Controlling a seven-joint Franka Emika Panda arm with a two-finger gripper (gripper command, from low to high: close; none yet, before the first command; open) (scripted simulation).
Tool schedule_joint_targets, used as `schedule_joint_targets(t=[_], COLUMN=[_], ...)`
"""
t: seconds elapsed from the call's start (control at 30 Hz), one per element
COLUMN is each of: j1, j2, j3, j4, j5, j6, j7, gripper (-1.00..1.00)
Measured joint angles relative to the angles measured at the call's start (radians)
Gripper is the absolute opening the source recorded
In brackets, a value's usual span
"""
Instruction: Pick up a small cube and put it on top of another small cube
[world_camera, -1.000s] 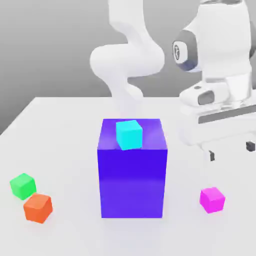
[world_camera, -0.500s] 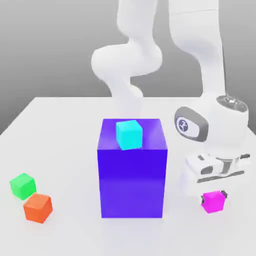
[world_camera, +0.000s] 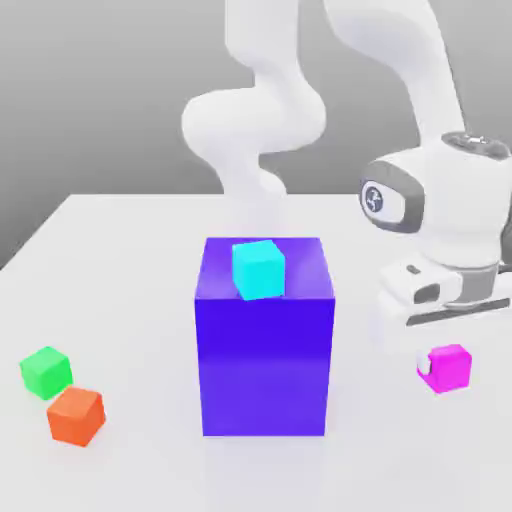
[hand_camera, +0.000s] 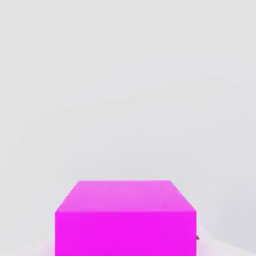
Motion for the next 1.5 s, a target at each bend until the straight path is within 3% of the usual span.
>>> schedule_joint_targets(t=[0.63,0.77,0.87,1.17,1.2,1.5], j1=[-0.853,-0.962,-1.037,-1.009,-1.014,-1.012], j2=[-0.101,-0.099,-0.067,0.085,0.102,0.074], j3=[-0.340,-0.382,-0.339,-0.279,-0.273,-0.277], j4=[0.000,-0.011,-0.008,-0.002,-0.003,-0.002], j5=[-0.001,0.005,0.023,0.102,0.111,0.096], j6=[-0.147,-0.170,-0.144,-0.006,0.010,-0.014], j7=[-0.557,-0.642,-0.663,-0.722,-0.728,-0.718], gripper=[-1.00,-1.00,-1.00,-1.00,1.00,1.00])
